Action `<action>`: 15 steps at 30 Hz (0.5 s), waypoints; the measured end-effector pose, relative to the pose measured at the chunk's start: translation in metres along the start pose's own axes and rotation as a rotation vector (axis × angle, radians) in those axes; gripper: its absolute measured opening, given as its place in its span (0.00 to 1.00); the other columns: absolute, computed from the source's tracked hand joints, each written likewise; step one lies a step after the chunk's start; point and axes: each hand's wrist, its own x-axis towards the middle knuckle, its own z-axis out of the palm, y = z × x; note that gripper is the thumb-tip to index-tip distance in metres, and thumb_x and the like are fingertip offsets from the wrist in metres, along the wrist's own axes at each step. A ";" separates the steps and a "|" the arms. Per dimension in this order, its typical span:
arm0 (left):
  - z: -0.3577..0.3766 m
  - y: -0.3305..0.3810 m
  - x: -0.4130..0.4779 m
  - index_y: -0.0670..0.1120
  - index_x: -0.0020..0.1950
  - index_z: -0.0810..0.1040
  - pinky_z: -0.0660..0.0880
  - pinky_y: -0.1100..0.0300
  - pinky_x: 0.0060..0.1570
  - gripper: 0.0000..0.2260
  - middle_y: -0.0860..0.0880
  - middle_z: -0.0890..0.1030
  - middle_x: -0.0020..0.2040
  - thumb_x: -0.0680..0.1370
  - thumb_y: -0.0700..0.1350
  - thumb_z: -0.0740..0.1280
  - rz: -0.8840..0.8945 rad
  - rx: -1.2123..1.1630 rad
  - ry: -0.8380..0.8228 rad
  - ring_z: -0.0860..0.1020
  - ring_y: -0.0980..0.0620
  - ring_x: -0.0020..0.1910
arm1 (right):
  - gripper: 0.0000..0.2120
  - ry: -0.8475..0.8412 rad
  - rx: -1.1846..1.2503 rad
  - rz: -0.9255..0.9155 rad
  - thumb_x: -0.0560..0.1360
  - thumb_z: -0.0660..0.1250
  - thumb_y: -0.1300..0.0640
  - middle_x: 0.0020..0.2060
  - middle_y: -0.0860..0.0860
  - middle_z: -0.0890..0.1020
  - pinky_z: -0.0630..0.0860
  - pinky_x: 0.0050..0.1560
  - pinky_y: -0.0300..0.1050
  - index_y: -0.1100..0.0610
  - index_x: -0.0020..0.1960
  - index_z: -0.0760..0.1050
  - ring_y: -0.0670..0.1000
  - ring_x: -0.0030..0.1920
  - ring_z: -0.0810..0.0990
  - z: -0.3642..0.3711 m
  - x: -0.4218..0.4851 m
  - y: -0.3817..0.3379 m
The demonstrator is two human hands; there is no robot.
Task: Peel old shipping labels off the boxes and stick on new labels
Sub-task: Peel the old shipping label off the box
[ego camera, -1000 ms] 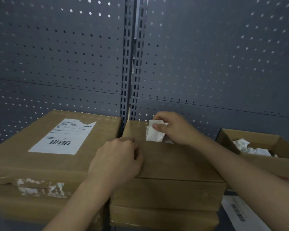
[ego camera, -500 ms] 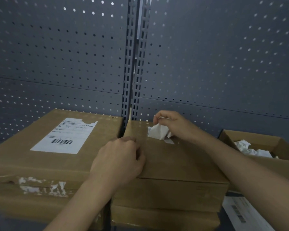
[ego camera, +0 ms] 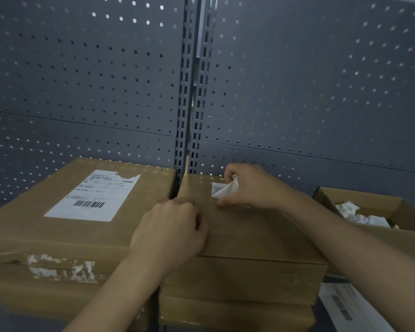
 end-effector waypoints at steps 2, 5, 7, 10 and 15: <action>0.000 0.000 0.000 0.53 0.59 0.80 0.79 0.52 0.50 0.22 0.56 0.80 0.59 0.76 0.59 0.52 0.001 0.004 0.003 0.79 0.49 0.54 | 0.16 -0.001 -0.030 -0.012 0.69 0.74 0.42 0.40 0.46 0.77 0.67 0.34 0.45 0.49 0.40 0.70 0.47 0.37 0.73 0.001 0.002 0.004; 0.000 -0.001 0.001 0.52 0.57 0.81 0.79 0.52 0.49 0.23 0.55 0.81 0.58 0.76 0.59 0.51 0.006 0.003 0.002 0.80 0.49 0.53 | 0.14 0.002 -0.002 -0.051 0.73 0.71 0.46 0.39 0.51 0.77 0.66 0.35 0.48 0.50 0.40 0.67 0.50 0.36 0.71 0.005 0.004 0.008; 0.001 -0.001 0.001 0.53 0.57 0.81 0.79 0.52 0.49 0.22 0.55 0.81 0.58 0.76 0.59 0.51 0.007 0.001 -0.003 0.80 0.50 0.52 | 0.13 0.026 -0.029 -0.060 0.76 0.69 0.47 0.40 0.50 0.77 0.68 0.35 0.48 0.49 0.43 0.66 0.50 0.37 0.74 0.008 0.004 0.009; 0.001 -0.001 0.002 0.52 0.58 0.81 0.79 0.52 0.50 0.24 0.56 0.80 0.58 0.75 0.59 0.50 0.004 0.006 -0.011 0.80 0.50 0.52 | 0.08 0.038 -0.066 -0.066 0.79 0.65 0.49 0.48 0.50 0.79 0.77 0.44 0.50 0.48 0.53 0.67 0.50 0.44 0.77 0.013 0.006 0.010; -0.001 0.000 0.002 0.53 0.58 0.80 0.79 0.52 0.50 0.24 0.56 0.80 0.59 0.75 0.59 0.50 -0.001 0.018 -0.024 0.80 0.50 0.53 | 0.13 0.125 0.019 -0.011 0.82 0.60 0.58 0.58 0.54 0.81 0.77 0.53 0.51 0.51 0.62 0.79 0.53 0.53 0.79 0.009 0.011 0.015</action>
